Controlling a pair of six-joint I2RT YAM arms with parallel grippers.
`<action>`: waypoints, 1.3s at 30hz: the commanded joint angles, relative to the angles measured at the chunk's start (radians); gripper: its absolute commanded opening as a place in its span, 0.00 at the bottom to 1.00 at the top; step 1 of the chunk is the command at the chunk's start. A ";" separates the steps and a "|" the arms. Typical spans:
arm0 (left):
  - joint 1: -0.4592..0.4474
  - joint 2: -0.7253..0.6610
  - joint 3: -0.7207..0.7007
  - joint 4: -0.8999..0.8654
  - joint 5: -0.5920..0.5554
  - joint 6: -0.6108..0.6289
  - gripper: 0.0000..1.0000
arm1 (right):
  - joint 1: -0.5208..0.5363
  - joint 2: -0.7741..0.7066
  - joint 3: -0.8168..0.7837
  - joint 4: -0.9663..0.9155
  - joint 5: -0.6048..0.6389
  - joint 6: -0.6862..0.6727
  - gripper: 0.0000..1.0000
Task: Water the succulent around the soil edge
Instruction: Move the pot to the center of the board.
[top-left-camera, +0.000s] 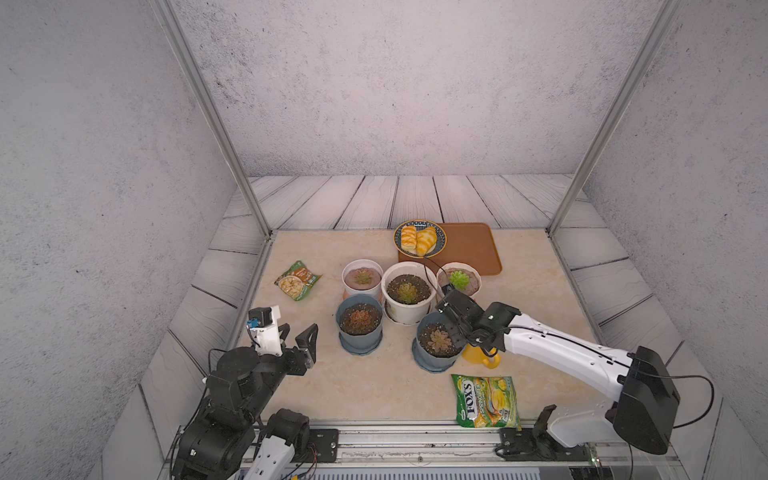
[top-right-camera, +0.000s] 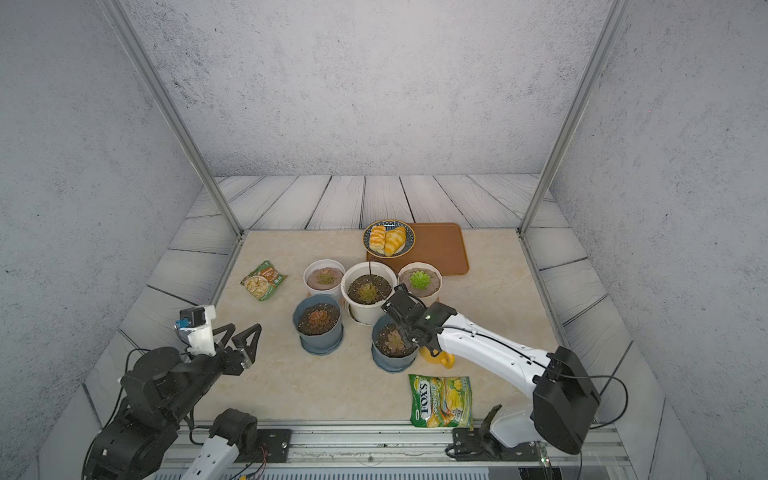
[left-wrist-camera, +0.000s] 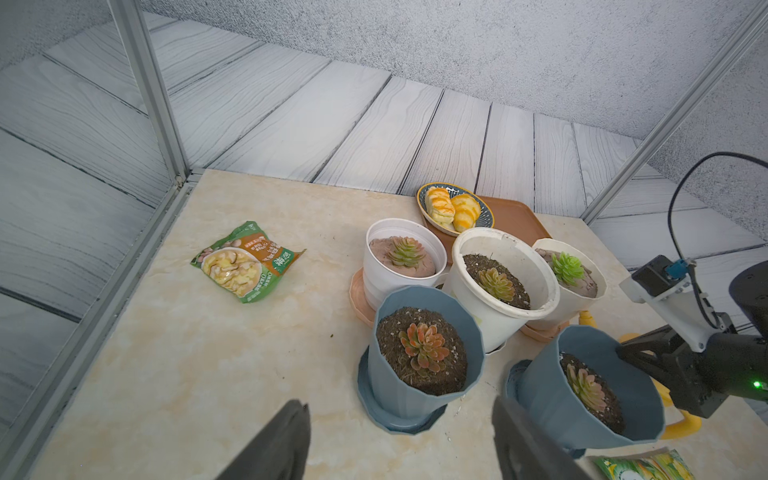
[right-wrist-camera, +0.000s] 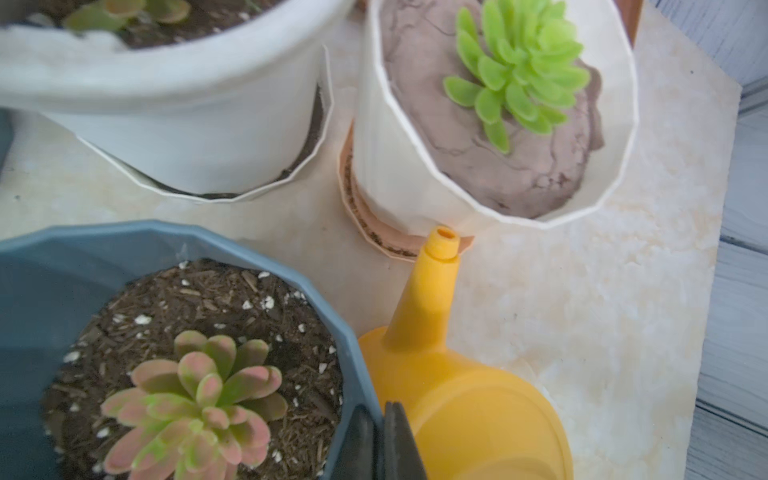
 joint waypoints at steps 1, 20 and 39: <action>0.003 0.006 -0.009 0.003 0.012 -0.004 0.74 | -0.024 -0.045 -0.025 -0.008 0.055 -0.009 0.00; 0.001 0.291 -0.042 0.117 0.145 -0.146 0.74 | -0.040 0.071 0.042 0.074 -0.061 -0.060 0.28; 0.002 0.700 -0.132 0.427 -0.054 -0.207 0.50 | -0.030 -0.484 -0.250 0.427 -0.326 -0.189 0.99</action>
